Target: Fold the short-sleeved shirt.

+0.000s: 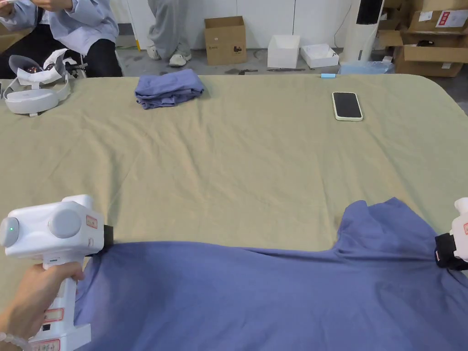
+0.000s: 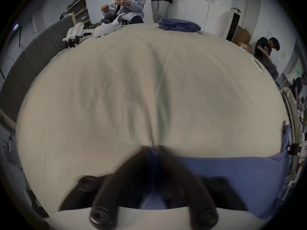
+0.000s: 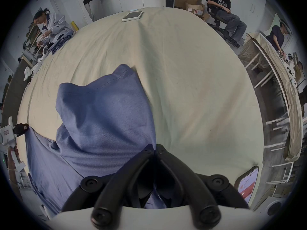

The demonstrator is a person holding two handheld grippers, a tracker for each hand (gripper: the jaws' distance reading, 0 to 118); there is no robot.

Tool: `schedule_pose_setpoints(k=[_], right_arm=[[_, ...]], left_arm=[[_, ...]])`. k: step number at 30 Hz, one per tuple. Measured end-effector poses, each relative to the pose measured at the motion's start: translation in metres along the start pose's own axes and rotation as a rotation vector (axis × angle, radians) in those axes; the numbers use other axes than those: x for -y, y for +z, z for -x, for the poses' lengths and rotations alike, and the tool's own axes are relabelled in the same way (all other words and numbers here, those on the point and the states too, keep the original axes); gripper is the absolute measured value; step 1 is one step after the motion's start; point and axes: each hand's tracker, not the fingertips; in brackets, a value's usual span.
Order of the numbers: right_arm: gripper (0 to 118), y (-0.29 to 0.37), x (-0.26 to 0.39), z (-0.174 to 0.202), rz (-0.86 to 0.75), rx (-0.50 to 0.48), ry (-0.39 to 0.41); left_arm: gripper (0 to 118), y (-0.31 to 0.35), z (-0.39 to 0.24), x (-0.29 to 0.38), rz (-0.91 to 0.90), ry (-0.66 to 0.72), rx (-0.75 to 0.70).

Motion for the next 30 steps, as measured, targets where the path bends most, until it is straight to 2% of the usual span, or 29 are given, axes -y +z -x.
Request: schedule_pose_setpoints(k=[1,3,6,9,14,17,19,22,23,24,27,28,29,30], right_arm=[[0,0.004,-0.001,-0.002,-0.005,0.001,0.004],[0,0.018,-0.002,-0.006,-0.030,-0.016,-0.013],[0,0.047,-0.005,-0.023,-0.060,-0.093,-0.081],[0,0.084,0.000,-0.038,-0.101,-0.191,-0.106],[0,0.154,0.044,-0.046,-0.183,-0.206,-0.058],[0,0.190,0.094,-0.054,-0.200,-0.242,-0.059],[0,0.207,0.135,-0.059,-0.185,-0.261,-0.099],[0,0.216,0.209,-0.065,-0.214,-0.325,-0.228],[0,0.213,0.232,-0.065,-0.199,-0.303,-0.274],[0,0.208,0.255,-0.065,-0.161,-0.277,-0.276],[0,0.183,0.307,-0.055,-0.036,-0.132,-0.221],[0,0.172,0.319,-0.052,-0.005,-0.132,-0.202],[0,0.162,0.329,-0.050,0.022,-0.138,-0.208],[9,0.155,0.336,-0.048,0.017,-0.135,-0.209]], left_arm=[[1,0.001,-0.002,0.000,0.018,0.014,-0.014],[1,0.010,-0.007,0.000,0.031,-0.048,-0.038],[1,0.045,-0.002,0.001,-0.026,-0.049,0.006],[1,0.097,0.015,0.003,-0.093,-0.028,0.057],[1,0.185,0.042,0.039,-0.186,-0.044,0.071],[1,0.225,0.051,0.083,-0.210,-0.050,0.072],[1,0.237,0.063,0.118,-0.194,-0.069,0.066],[1,0.239,0.075,0.173,-0.145,-0.041,-0.008],[1,0.236,0.078,0.189,-0.118,-0.014,-0.016],[1,0.231,0.081,0.206,-0.076,0.002,-0.025],[2,0.214,0.090,0.241,0.003,0.032,-0.012],[3,0.207,0.093,0.249,0.021,0.055,-0.024],[7,0.199,0.094,0.254,0.034,0.050,-0.037],[23,0.193,0.094,0.258,0.049,0.047,-0.045]])
